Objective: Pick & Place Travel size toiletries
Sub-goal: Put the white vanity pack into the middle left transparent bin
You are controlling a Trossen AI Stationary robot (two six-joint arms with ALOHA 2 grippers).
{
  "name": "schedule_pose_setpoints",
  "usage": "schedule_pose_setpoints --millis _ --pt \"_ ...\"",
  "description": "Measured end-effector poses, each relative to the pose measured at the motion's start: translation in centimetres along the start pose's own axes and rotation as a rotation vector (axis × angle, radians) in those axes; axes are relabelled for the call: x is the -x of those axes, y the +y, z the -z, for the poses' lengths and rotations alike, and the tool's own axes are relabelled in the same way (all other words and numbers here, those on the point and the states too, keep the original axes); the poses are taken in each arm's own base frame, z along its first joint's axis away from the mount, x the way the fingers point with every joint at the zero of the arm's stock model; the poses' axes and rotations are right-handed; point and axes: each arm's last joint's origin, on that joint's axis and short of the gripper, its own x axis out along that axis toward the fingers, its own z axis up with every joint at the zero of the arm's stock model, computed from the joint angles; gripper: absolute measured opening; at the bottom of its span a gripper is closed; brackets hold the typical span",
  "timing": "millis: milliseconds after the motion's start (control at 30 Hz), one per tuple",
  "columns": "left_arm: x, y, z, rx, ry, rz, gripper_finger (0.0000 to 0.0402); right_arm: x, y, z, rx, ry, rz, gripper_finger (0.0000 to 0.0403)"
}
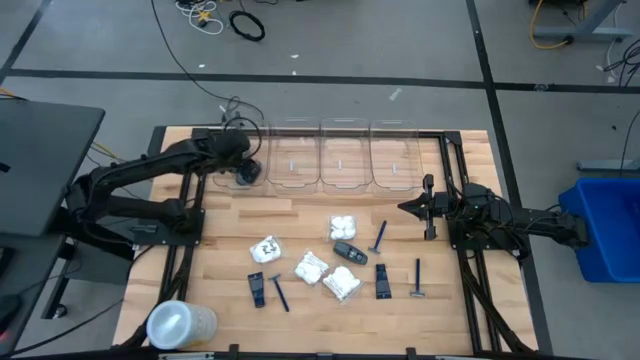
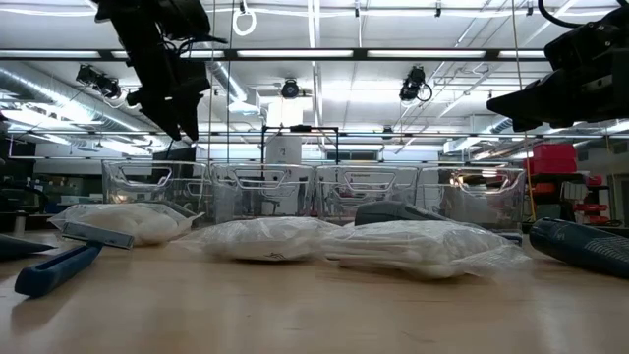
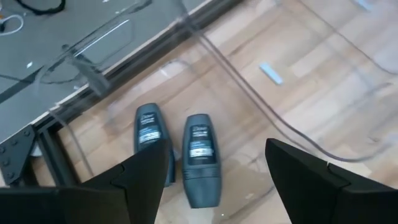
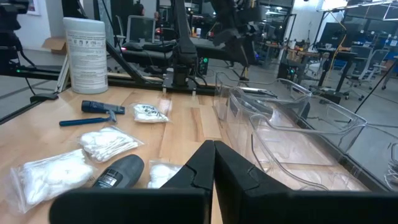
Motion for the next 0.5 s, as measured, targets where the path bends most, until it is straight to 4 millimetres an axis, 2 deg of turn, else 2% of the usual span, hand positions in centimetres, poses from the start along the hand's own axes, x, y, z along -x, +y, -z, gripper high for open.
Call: schedule_pose_setpoints --millis 500 --pt "1.5 -3.5 1.3 -0.090 -0.019 0.123 0.0271 0.0 0.0 0.0 0.000 0.000 0.000 0.0014"
